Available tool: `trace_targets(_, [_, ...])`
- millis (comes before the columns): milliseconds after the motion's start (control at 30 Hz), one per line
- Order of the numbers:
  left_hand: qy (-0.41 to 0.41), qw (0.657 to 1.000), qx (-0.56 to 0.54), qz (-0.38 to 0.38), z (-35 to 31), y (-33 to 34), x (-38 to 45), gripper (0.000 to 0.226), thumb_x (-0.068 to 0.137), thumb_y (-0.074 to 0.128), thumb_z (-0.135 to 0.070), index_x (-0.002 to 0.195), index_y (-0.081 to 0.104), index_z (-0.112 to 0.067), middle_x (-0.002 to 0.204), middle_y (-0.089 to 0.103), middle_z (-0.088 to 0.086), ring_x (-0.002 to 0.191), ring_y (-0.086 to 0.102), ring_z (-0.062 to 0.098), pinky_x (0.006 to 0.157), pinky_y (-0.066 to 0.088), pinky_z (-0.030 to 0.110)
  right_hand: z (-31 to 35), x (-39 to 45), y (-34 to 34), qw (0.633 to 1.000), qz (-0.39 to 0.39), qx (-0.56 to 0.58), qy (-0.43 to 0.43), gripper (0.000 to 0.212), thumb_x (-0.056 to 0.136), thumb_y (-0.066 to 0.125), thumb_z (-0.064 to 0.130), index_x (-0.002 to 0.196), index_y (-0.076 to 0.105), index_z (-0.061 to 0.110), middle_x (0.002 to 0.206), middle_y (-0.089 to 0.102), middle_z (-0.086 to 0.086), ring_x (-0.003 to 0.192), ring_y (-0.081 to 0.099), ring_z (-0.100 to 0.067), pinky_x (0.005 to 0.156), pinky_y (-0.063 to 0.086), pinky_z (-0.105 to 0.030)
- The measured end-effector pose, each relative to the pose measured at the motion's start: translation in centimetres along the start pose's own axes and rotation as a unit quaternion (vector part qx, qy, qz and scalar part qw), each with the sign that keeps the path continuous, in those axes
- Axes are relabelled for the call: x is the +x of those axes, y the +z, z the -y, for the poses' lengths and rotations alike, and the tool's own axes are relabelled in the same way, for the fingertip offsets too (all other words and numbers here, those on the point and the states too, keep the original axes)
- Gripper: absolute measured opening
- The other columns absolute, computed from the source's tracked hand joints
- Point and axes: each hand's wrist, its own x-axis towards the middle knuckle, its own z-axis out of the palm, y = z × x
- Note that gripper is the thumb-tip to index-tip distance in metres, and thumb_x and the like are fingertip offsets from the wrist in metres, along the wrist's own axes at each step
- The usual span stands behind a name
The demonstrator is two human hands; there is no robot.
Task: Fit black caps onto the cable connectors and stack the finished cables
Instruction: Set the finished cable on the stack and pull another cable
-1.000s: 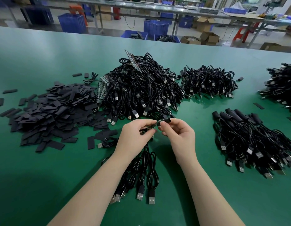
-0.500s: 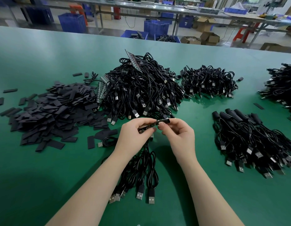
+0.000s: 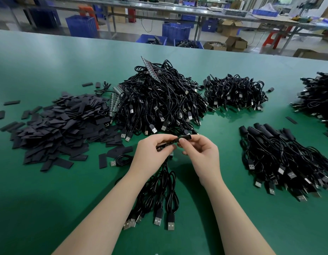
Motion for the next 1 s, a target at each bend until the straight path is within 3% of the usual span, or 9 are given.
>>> trace_targets(200, [0.000,1.000,0.010,-0.004,0.02,-0.03,-0.04,0.031,0.084,0.074,-0.014,0.108,0.073,-0.033,0.097,0.070,-0.022,0.092,0.065,-0.008,0.082,0.050,0.010,0.08,-0.11,0.13,1.000,0.010,-0.019,-0.023,0.030,0.084,0.077,0.007,0.074,0.074,0.035,0.076,0.073,0.009,0.072,0.069,-0.005,0.070,0.055,-0.019])
trace_targets(300, [-0.004,1.000,0.024,-0.001,0.03,0.06,-0.18,0.036,0.084,0.074,-0.016,0.114,0.071,-0.034,0.100,0.067,-0.025,0.096,0.061,-0.010,0.085,0.047,0.007,0.11,0.02,-0.07,0.999,0.014,-0.030,-0.009,0.020,0.084,0.078,0.011,0.077,0.073,0.029,0.075,0.073,0.007,0.071,0.068,-0.006,0.070,0.054,-0.023])
trace_targets(467, [0.014,0.999,0.039,-0.004,-0.04,0.02,-0.16,0.030,0.083,0.074,-0.016,0.108,0.073,-0.034,0.100,0.067,-0.025,0.097,0.061,-0.009,0.085,0.047,0.008,0.03,0.06,-0.24,0.999,0.032,-0.032,0.002,0.022,0.084,0.078,0.015,0.073,0.071,0.032,0.069,0.069,0.008,0.066,0.063,-0.006,0.069,0.054,-0.026])
trace_targets(600, [0.015,0.999,0.031,0.000,-0.13,0.04,-0.20,0.034,0.083,0.072,-0.014,0.100,0.071,-0.043,0.096,0.068,-0.028,0.093,0.063,-0.008,0.082,0.050,0.011,-0.05,0.04,-0.22,0.998,0.055,-0.019,-0.005,0.023,0.088,0.074,0.009,0.101,0.073,0.028,0.074,0.073,0.007,0.073,0.067,-0.005,0.074,0.054,-0.022])
trace_targets(700, [0.009,1.000,0.023,0.000,-0.27,0.00,-0.22,0.039,0.083,0.072,-0.014,0.100,0.069,-0.049,0.095,0.068,-0.030,0.093,0.064,-0.008,0.083,0.052,0.014,-0.08,0.05,-0.31,0.998,0.065,-0.022,-0.012,0.024,0.088,0.073,0.006,0.097,0.074,0.028,0.075,0.073,0.007,0.072,0.067,-0.005,0.071,0.053,-0.019])
trace_targets(800, [0.008,1.000,0.016,0.001,-0.37,-0.12,-0.28,0.051,0.082,0.072,-0.013,0.099,0.064,-0.060,0.099,0.068,-0.031,0.095,0.063,-0.010,0.082,0.049,0.008,-0.08,0.04,-0.25,0.997,0.075,-0.021,-0.012,0.023,0.087,0.073,0.006,0.093,0.076,0.029,0.079,0.075,0.005,0.072,0.068,-0.003,0.069,0.052,-0.016])
trace_targets(1000, [-0.012,0.999,0.031,-0.008,-0.34,0.03,-0.33,0.041,0.081,0.075,-0.019,0.116,0.067,-0.041,0.105,0.069,-0.020,0.096,0.063,-0.008,0.089,0.053,0.020,-0.08,0.04,-0.26,0.997,0.077,0.006,0.009,0.025,0.087,0.074,0.010,0.086,0.078,0.034,0.082,0.076,0.002,0.075,0.068,-0.005,0.068,0.052,-0.016])
